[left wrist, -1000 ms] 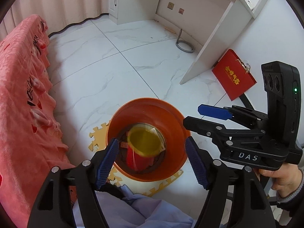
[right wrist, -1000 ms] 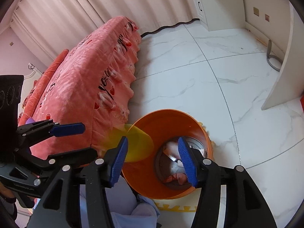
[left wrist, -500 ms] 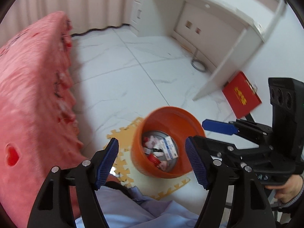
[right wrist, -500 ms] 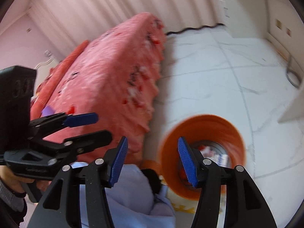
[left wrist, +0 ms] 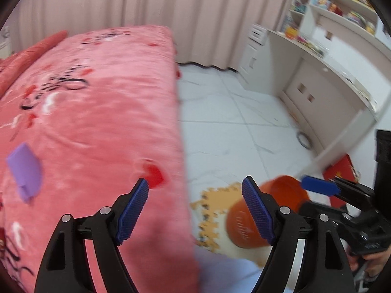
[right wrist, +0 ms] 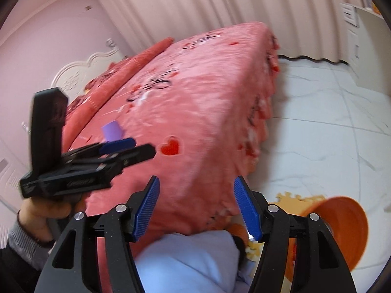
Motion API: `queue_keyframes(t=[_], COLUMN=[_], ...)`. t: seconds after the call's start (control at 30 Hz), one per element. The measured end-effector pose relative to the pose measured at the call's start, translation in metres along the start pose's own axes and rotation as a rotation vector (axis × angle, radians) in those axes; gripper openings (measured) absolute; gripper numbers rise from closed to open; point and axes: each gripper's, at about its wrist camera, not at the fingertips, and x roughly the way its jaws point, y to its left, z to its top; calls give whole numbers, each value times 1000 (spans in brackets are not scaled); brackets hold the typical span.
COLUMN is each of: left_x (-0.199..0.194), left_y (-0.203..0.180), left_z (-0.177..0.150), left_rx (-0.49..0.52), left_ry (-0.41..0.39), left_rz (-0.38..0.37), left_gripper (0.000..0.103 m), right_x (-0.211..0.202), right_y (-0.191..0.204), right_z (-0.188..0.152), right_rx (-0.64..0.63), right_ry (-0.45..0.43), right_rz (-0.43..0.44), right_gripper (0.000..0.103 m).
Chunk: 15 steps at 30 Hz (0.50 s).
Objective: Collect trash
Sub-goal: 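Move both open tools back over the purple cup and red figurine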
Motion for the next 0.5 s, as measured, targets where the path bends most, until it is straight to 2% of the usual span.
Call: queue_keyframes(t=[0.2, 0.3, 0.5], left_x=[1, 10, 18], left_y=[52, 67, 82], left_z=[7, 12, 21], left_rx=[-79, -56, -8], left_ry=[-62, -81, -154], left_rz=[7, 13, -21], left_gripper=[79, 79, 79], right_x=[21, 32, 49], right_y=[36, 46, 60], right_z=[6, 9, 19], right_rx=[-66, -81, -104], right_ry=[41, 59, 75], right_rz=[2, -10, -33], right_gripper=[63, 64, 63])
